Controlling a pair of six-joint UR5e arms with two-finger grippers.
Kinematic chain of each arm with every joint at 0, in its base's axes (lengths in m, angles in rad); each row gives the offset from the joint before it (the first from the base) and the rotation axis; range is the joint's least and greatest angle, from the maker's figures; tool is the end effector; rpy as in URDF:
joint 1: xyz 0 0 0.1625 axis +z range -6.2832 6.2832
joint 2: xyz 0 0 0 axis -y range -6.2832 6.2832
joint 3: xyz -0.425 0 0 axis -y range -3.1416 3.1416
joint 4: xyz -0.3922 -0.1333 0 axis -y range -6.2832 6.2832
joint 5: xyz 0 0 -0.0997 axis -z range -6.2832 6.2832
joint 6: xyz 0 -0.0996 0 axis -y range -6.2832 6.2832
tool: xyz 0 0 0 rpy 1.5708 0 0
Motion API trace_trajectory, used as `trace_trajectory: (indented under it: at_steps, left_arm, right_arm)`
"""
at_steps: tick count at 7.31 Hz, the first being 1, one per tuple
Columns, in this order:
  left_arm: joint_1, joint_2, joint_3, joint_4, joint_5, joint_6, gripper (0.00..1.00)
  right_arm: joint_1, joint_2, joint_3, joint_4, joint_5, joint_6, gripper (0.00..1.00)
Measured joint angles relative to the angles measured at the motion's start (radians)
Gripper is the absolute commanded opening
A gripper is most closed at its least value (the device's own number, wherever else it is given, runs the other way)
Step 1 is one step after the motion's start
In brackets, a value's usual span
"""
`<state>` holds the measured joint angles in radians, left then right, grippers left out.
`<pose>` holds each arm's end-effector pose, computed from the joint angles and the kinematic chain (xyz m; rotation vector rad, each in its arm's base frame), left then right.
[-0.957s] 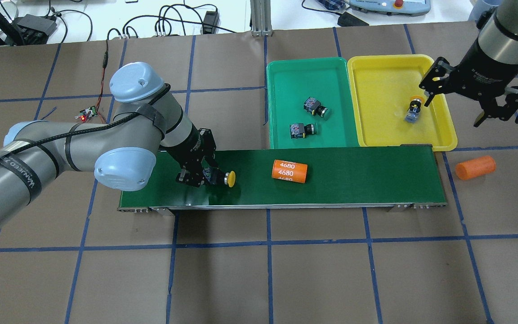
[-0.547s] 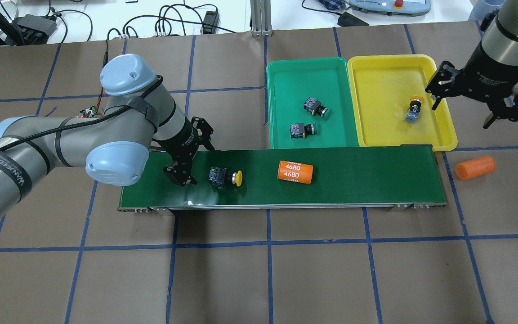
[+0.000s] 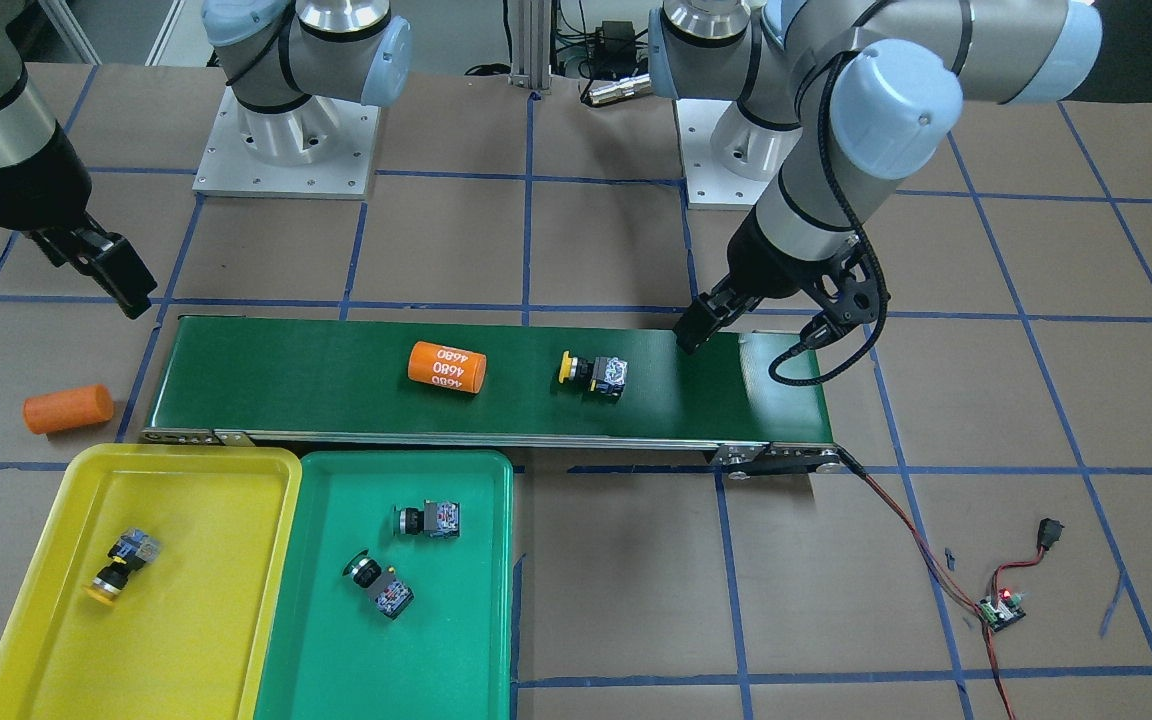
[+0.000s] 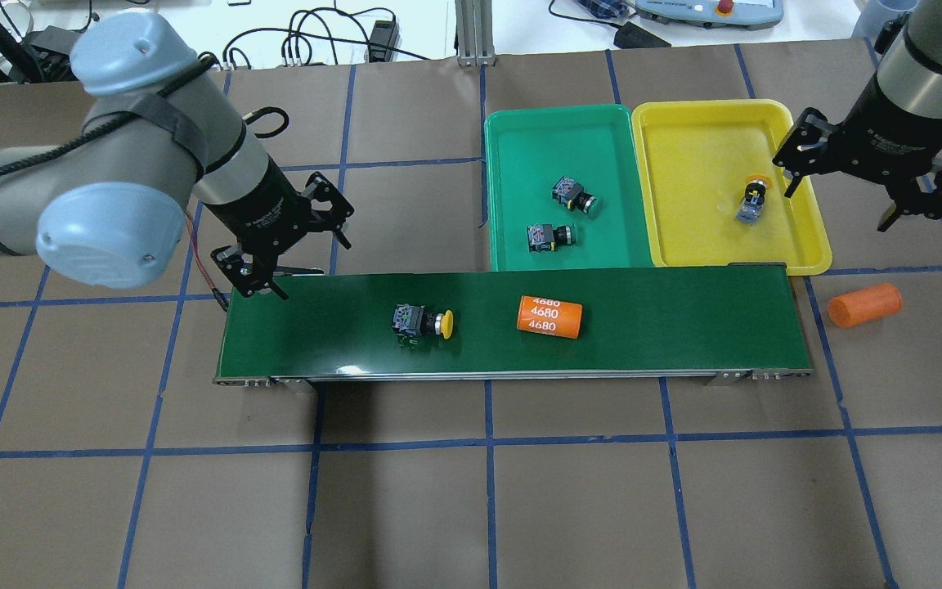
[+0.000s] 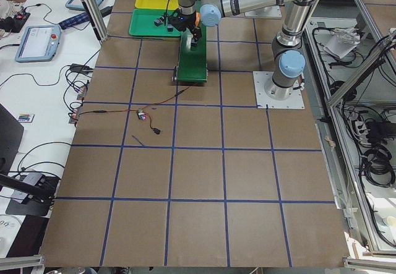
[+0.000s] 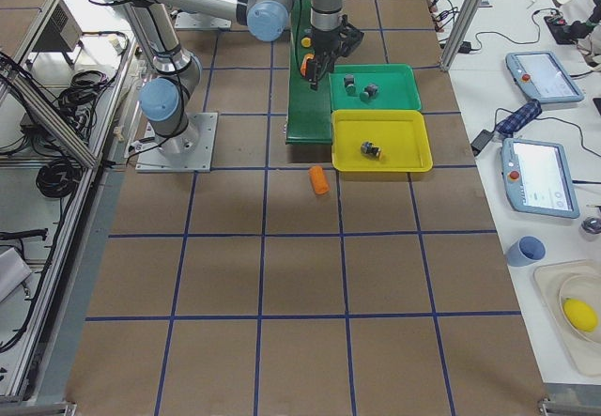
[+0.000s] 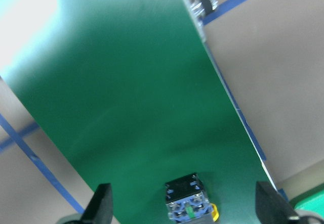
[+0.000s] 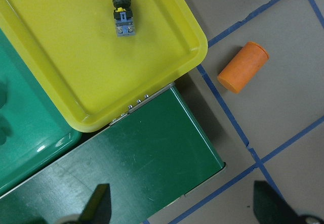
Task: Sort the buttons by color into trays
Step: 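Raise the open left gripper away from the belt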
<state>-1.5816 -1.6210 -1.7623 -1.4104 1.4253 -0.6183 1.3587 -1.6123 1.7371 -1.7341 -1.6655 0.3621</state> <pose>-0.1531 -0.4919 0.3868 0.9127 -2.8818 -0.1851 0.0211 -0.4904 0.4431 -0.8661 -2.9237 0.0694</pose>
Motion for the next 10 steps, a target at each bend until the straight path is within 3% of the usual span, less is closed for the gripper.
trace_trajectory:
  at_steps: [2, 5, 7, 10]
  left_arm:
    - [0.007, 0.05, 0.107, -0.159, 0.005, 0.283, 1.0]
    - [-0.054, 0.038, 0.218, -0.219, 0.086, 0.564, 1.0]
    - [-0.076, 0.027, 0.233, -0.226, 0.149, 0.643, 1.0]
    - [-0.079, 0.044, 0.24, -0.225, 0.136, 0.655, 1.0]
  right_arm:
    - [0.0, 0.0, -0.001, -0.007, 0.001, 0.0, 1.0]
    - [0.0, 0.002, -0.001, -0.01, 0.002, 0.001, 1.0]
    - [0.0, 0.004, -0.002, -0.013, 0.004, 0.002, 1.0]
    - [0.0, 0.0, -0.002, -0.01, 0.006, 0.004, 1.0]
